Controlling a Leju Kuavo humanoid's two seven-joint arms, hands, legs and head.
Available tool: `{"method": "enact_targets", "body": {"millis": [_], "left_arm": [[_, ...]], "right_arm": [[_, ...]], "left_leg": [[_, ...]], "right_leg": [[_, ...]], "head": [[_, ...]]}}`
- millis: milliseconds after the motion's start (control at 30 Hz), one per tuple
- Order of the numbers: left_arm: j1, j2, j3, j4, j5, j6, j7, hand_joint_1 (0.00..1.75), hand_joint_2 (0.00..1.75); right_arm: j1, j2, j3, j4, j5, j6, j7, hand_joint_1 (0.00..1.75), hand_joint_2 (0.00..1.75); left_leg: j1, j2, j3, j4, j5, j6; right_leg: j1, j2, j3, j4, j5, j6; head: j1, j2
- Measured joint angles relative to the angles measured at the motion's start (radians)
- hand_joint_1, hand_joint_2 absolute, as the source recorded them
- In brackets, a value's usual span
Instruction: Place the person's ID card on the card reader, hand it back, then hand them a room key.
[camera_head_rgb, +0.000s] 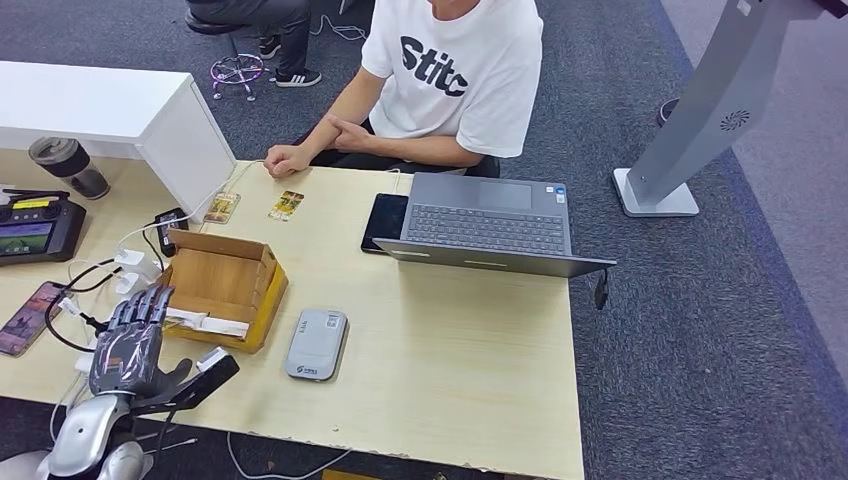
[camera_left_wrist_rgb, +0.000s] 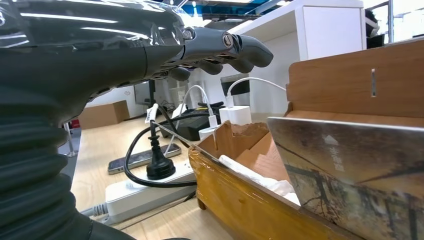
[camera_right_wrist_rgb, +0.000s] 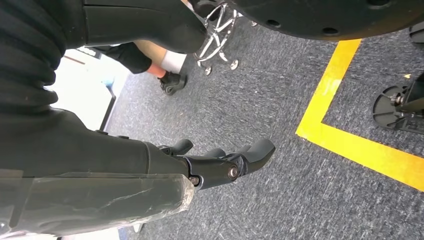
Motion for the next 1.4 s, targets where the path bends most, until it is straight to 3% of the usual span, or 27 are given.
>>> {"method": "enact_targets", "body": {"millis": [633, 1133, 1400], "left_arm": [[-0.065, -0.008, -0.049, 0.024, 0.016, 0.004, 0.006, 0.00, 1.75], [-0.073, 0.000, -0.081, 0.024, 0.037, 0.005, -0.005, 0.00, 1.75], [-0.101, 0.000, -0.165, 0.005, 0.085, -0.032, -0.061, 0.00, 1.75]], "right_arm": [[-0.002, -0.001, 0.013, 0.006, -0.002, 0.000, -0.012, 0.00, 1.75], [-0.003, -0.005, 0.022, 0.007, -0.002, 0.000, -0.012, 0.00, 1.75], [-0.006, -0.005, 0.029, 0.008, -0.003, 0.000, -0.014, 0.00, 1.75]], "left_leg": [[0.000, 0.000, 0.000, 0.000, 0.000, 0.000], [0.000, 0.000, 0.000, 0.000, 0.000, 0.000], [0.000, 0.000, 0.000, 0.000, 0.000, 0.000]], "right_leg": [[0.000, 0.000, 0.000, 0.000, 0.000, 0.000], [0.000, 0.000, 0.000, 0.000, 0.000, 0.000], [0.000, 0.000, 0.000, 0.000, 0.000, 0.000]], "head": [[0.000, 0.000], [0.000, 0.000], [0.000, 0.000]]}}
